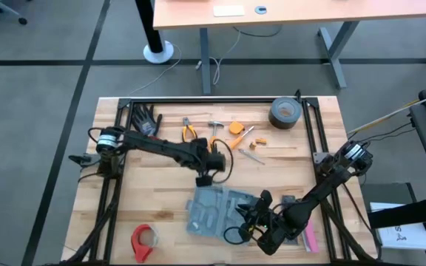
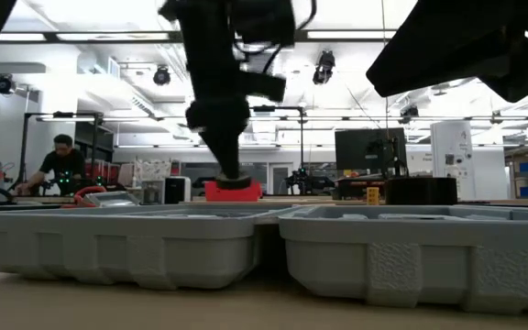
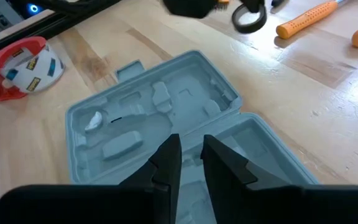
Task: Prefit tool cases
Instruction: Remove the electrical tape from the gray tool box
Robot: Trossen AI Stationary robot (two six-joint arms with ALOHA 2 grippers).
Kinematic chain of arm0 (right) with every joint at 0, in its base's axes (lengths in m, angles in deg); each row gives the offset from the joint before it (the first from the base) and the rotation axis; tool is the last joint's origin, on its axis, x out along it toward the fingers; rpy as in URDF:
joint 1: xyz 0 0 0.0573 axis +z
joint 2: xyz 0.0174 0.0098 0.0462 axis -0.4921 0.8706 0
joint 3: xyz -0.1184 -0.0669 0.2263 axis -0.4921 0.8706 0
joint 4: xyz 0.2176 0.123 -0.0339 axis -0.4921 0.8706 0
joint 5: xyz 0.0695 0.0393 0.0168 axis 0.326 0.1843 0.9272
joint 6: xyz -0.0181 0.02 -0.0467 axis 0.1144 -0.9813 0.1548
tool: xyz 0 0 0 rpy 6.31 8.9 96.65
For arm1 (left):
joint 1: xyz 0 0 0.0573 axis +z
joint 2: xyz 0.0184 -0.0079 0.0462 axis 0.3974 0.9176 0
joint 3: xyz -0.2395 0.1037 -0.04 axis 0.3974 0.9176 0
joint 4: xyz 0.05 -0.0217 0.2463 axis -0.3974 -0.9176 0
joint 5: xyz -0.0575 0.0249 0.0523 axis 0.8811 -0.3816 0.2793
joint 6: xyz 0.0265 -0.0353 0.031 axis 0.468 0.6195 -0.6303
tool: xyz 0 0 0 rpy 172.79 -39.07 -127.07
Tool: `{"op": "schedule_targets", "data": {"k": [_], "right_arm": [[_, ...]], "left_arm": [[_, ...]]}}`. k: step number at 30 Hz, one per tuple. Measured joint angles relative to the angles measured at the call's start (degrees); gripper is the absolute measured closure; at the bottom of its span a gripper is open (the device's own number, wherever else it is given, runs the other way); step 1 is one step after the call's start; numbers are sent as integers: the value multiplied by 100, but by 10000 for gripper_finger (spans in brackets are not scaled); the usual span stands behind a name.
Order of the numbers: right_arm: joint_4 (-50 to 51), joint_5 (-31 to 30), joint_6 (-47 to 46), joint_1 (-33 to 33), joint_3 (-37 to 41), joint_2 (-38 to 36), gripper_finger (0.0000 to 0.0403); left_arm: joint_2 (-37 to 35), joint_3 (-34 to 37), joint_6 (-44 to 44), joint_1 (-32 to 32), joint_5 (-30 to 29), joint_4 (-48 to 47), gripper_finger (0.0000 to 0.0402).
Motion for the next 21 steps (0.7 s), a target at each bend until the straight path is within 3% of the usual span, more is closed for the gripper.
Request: {"op": "schedule_targets", "data": {"k": [10, 21], "right_arm": [[7, 0, 19, 0, 0, 0, 362], [179, -88, -76, -2, 0, 0, 347]], "left_arm": [[-31, 749, -153, 973, 15, 394, 392], [-94, 988, -139, 1178, 313, 628, 392]]}}
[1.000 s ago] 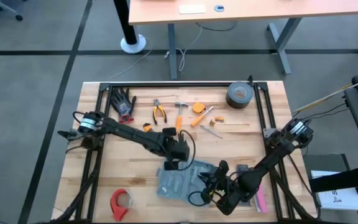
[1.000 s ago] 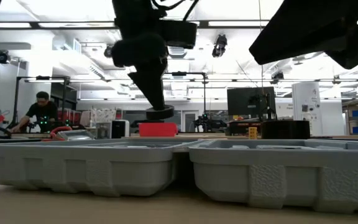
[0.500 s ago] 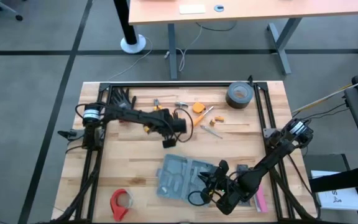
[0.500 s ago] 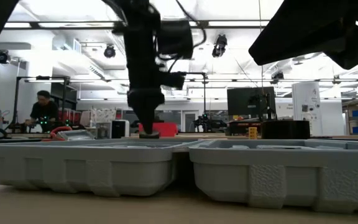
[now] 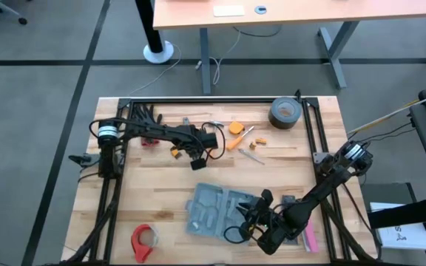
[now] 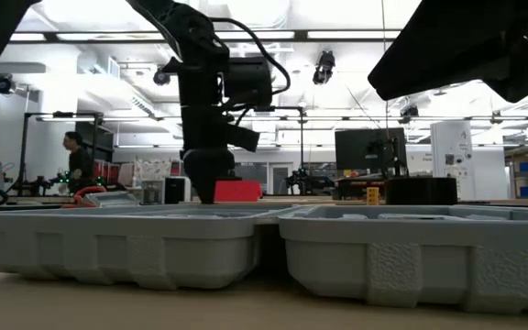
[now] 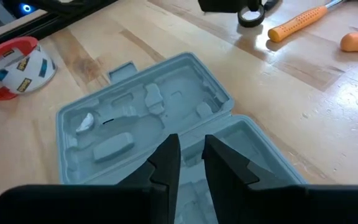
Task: Prefit tool cases
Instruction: Remove the electrical tape from the gray tool box, then put the left screwdriver bits into the gray tool box
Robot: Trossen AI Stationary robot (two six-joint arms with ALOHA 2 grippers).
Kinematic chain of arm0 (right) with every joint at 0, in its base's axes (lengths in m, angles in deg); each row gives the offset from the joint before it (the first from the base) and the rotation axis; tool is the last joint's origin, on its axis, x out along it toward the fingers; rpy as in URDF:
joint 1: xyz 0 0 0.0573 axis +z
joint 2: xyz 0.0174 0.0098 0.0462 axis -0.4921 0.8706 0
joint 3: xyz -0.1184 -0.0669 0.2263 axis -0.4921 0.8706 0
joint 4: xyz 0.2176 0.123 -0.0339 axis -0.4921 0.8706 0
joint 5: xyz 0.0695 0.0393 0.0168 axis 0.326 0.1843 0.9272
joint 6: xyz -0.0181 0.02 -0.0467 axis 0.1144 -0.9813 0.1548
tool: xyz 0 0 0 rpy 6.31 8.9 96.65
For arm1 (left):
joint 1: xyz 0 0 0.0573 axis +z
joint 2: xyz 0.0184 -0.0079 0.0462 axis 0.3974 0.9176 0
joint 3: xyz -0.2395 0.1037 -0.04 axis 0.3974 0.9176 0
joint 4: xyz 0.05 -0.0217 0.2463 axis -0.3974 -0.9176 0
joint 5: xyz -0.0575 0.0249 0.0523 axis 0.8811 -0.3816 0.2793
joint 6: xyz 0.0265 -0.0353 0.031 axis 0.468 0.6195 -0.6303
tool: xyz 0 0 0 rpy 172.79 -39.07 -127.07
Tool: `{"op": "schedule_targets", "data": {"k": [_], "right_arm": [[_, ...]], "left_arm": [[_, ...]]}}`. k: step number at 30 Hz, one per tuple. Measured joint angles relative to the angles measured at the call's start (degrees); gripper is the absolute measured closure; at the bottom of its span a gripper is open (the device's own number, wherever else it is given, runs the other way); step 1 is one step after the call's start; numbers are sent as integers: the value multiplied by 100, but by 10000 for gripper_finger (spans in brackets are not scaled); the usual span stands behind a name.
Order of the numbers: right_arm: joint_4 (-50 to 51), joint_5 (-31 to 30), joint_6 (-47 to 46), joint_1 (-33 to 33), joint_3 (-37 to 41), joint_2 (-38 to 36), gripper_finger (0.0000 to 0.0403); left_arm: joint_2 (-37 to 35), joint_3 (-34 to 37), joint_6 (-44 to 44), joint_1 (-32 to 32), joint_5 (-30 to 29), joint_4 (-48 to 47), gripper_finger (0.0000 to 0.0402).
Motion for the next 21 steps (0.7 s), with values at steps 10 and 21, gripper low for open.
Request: {"op": "schedule_targets", "data": {"k": [10, 21], "right_arm": [[20, -1, -24, 0, 0, 0, 363], [72, 1241, -208, -70, 0, 6, 353]], "left_arm": [[-130, 5, 154, -1, 13, -14, 277], [-1197, 276, 672, -641, 1457, 56, 201]]}}
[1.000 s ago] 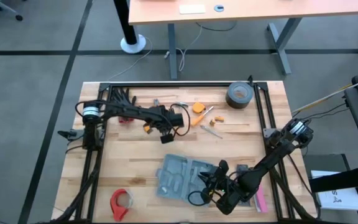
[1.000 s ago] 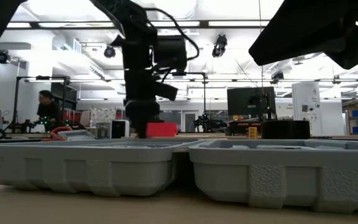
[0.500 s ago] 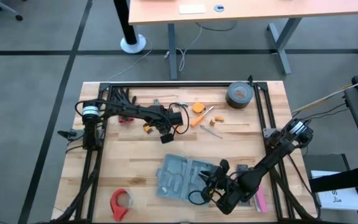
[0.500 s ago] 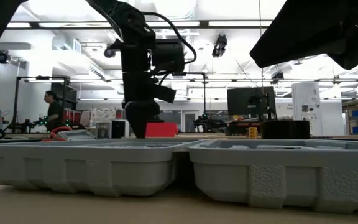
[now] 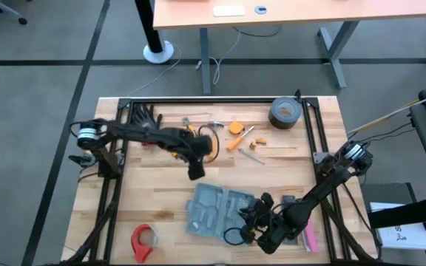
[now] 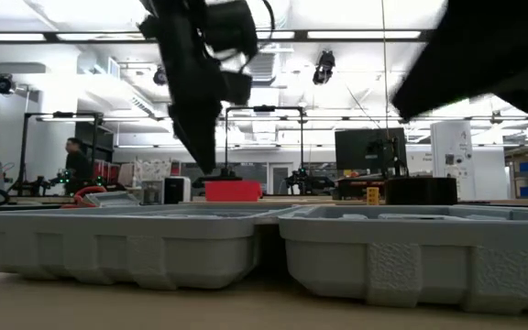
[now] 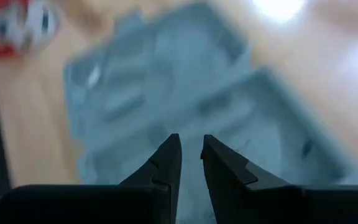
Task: Prefit tool cases
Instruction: Put the left screwdriver bits into the gray tool box
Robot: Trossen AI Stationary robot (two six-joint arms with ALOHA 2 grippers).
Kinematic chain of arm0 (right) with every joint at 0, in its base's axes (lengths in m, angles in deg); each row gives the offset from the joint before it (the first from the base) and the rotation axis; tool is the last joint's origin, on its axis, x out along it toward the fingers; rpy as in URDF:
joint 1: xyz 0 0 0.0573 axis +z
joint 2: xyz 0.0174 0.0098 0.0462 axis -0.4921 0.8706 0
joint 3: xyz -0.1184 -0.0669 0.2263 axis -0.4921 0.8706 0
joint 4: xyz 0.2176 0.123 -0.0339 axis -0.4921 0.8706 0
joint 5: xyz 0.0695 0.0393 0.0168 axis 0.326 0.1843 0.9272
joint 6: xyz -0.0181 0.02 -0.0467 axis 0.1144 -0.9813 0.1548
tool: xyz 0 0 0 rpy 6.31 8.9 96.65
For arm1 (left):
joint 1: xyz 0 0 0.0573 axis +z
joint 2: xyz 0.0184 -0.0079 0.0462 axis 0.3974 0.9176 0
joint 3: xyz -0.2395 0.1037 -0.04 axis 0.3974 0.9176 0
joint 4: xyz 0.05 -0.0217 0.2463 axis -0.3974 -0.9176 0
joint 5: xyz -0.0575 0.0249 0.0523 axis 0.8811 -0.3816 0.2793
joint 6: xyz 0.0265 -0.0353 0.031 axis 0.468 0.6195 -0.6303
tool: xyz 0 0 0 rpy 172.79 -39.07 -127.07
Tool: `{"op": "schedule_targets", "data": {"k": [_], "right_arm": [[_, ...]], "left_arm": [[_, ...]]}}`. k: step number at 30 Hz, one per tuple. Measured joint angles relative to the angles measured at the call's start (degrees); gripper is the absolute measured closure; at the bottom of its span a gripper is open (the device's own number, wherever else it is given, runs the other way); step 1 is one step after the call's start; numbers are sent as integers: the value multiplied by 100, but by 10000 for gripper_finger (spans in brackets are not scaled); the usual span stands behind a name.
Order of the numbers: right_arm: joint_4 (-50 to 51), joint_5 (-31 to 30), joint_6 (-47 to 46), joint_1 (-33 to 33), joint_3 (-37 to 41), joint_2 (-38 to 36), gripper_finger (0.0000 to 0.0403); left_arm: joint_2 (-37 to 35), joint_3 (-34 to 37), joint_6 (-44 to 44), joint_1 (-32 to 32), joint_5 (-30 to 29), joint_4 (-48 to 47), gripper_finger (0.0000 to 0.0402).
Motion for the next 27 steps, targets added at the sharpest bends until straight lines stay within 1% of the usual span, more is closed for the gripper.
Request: {"op": "schedule_targets", "data": {"k": [2, 6, 8, 12, 14, 17, 20, 22, 25, 27], "right_arm": [[-23, 468, -19, -80, 0, 39, 354], [-2, 558, 74, -140, 0, 81, 362], [-8, 702, 58, -153, 0, 81, 365], [4, 1421, -28, -186, 0, 81, 368], [13, 1639, -76, -196, 0, 85, 368], [11, 1803, -144, -227, 0, 84, 366], [47, 1826, -268, -245, 0, 85, 362], [141, 1828, -362, -254, 0, 85, 359], [430, 1852, -458, -278, 0, 85, 357], [687, 1861, -472, -321, 0, 95, 358]], "left_arm": [[-196, 122, 126, -297, 18, 110, 201], [-486, 304, 467, -886, 36, 459, 208], [-660, 430, 656, -1168, 36, 725, 212], [-952, 649, 994, -1662, 30, 1336, 222], [-1021, 701, 1141, -1837, 16, 1591, 227], [-1079, 736, 1398, -2039, -89, 1829, 233], [-1080, 829, 1622, -2208, -121, 1973, 238], [-1080, 931, 1709, -2314, -261, 2182, 241], [-1080, 1051, 1733, -2475, -650, 2338, 245], [-1078, 1104, 1718, -2591, -1016, 2585, 247]]}}
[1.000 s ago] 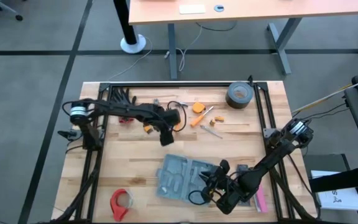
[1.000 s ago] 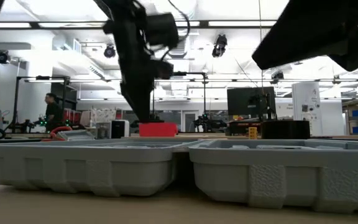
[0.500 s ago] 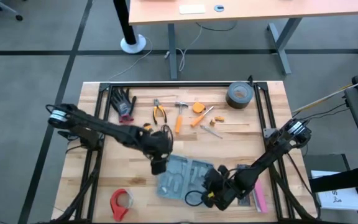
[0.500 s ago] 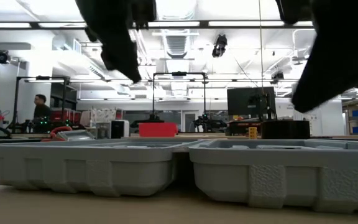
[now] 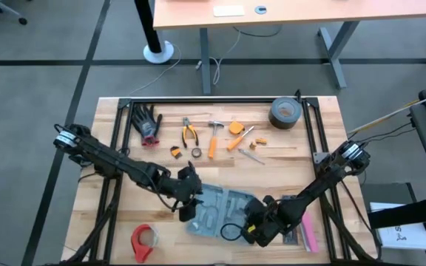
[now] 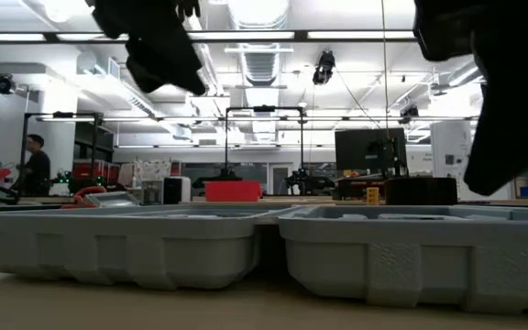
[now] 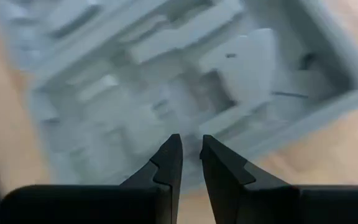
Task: Prefit tool cases
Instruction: Put the left screwdriver bits into the gray tool box
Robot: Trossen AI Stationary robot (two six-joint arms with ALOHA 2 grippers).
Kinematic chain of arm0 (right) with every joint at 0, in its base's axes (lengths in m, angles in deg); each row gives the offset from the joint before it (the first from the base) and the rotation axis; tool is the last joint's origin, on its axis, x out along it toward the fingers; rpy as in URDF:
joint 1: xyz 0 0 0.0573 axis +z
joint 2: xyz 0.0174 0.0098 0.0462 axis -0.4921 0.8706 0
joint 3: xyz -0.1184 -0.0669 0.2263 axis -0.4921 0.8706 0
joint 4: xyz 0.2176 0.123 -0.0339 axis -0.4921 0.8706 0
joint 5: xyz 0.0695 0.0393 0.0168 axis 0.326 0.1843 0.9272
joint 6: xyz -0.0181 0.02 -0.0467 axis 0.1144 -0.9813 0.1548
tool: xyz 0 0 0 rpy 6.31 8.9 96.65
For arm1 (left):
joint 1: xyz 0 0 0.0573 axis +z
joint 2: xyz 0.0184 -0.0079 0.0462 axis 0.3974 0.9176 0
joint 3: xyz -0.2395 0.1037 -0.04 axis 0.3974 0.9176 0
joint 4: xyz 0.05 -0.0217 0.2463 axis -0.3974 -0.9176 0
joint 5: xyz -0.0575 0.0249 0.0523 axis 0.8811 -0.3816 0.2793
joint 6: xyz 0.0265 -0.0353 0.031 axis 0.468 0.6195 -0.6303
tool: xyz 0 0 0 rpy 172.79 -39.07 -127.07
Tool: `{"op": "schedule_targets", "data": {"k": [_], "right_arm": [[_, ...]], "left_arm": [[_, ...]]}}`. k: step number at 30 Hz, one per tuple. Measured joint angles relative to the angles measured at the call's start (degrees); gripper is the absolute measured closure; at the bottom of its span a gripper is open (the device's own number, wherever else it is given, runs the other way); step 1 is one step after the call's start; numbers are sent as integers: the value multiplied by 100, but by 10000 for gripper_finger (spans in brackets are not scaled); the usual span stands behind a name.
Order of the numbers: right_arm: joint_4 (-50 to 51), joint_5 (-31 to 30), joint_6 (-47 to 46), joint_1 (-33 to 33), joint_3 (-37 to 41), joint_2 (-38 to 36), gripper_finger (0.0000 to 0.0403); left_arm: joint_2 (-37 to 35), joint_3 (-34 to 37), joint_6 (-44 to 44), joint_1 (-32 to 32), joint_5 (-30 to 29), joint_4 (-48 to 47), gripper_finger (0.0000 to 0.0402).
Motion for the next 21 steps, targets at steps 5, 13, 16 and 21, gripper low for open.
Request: {"op": "schedule_targets", "data": {"k": [5, 13, 16, 21], "right_arm": [[194, 68, 76, -202, 4, 47, 366], [303, 111, 430, -602, 4, 66, 368], [459, 228, 570, -761, 4, 66, 370], [898, 347, 763, -1020, 0, 66, 370]], "left_arm": [[7, 214, -97, -230, -736, 760, 252], [9, 500, -10, -278, -876, 1483, 260], [9, 633, 33, -293, -877, 1736, 263], [11, 792, 140, -296, -855, 1845, 269]]}}
